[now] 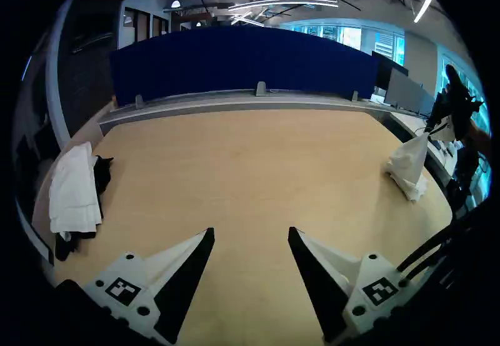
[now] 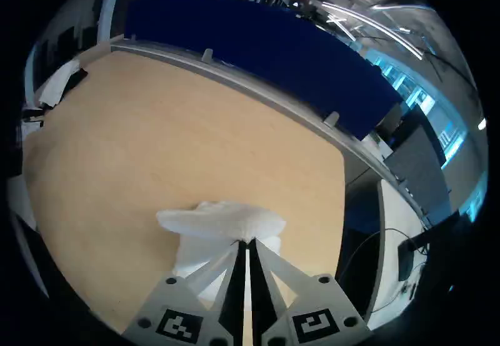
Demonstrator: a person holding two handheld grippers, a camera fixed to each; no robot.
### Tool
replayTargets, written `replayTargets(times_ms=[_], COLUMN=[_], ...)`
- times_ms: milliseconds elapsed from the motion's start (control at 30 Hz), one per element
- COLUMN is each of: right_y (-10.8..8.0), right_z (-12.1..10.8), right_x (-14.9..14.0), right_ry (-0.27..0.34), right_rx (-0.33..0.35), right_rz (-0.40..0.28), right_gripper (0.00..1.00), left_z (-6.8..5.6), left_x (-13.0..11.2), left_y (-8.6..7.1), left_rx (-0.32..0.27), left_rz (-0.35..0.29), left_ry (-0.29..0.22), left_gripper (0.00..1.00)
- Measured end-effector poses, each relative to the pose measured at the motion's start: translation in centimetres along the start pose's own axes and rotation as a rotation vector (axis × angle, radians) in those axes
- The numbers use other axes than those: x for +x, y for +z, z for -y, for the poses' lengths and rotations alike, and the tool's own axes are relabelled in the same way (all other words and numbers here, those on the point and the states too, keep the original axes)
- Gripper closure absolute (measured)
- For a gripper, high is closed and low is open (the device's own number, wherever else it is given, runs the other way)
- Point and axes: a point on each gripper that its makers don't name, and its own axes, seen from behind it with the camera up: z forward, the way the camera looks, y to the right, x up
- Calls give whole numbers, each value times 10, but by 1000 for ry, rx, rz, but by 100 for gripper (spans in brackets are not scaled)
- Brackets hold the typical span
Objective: Fold towel
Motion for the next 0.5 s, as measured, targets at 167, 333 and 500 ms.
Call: replayTargets(times_ms=[167,333,500], right_y=[1,3,10], right_z=[-2,-4,-8], right_x=[-7,-24,-49], right_ry=[2,24,61], right_rx=[-8,-18,-28], right_rz=[11,22,39], right_gripper=[97,97,97], left_z=[1,4,5], left_x=[-1,-2,-5], left_y=[-1,-3,-6], left_rx=[0,4,8], left_rz=[-1,3,10], left_ry=[0,9,22], left_gripper=[13,13,13])
